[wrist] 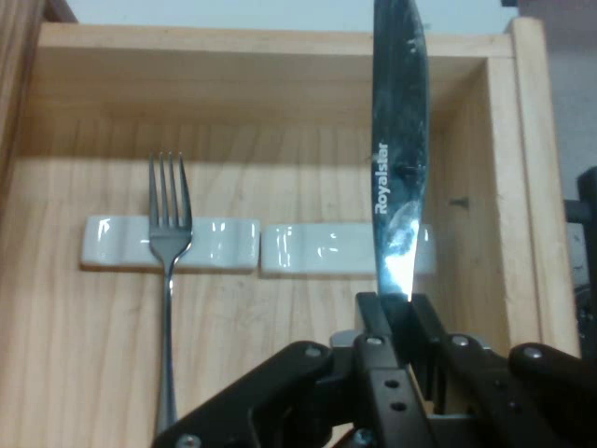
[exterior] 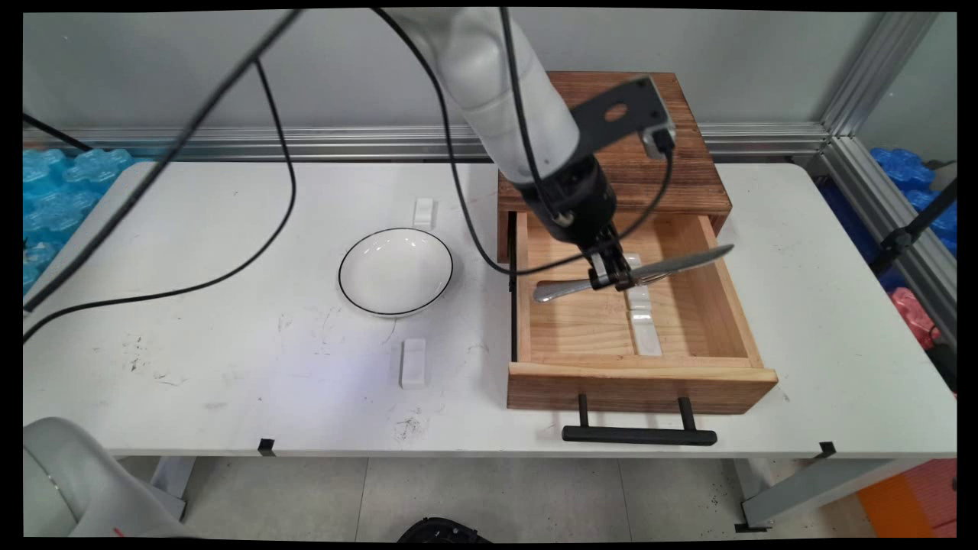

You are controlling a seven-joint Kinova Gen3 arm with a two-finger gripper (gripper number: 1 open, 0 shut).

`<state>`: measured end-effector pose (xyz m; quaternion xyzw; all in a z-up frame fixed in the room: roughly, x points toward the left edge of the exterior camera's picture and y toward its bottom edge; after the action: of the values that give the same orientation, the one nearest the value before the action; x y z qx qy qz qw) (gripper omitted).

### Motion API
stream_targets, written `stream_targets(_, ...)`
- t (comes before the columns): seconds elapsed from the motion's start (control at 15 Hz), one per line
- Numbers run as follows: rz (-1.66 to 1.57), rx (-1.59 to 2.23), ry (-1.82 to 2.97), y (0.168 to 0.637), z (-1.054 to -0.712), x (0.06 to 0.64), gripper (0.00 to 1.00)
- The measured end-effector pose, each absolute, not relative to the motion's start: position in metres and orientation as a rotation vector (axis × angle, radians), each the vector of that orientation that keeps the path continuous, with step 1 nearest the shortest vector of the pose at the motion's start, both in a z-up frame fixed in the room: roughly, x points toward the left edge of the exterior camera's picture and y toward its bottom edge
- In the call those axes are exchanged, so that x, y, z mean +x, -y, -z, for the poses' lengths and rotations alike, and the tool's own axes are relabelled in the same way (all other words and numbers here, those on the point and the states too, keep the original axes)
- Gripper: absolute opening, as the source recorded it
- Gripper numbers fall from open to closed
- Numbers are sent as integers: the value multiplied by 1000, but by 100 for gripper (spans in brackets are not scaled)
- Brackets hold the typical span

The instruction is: Place the picked object into the drawer

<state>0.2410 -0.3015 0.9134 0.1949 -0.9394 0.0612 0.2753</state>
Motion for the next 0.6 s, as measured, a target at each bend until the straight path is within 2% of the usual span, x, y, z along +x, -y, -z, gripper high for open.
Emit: stream_targets(0.6, -136, 598, 2562, 321, -849, 213, 0)
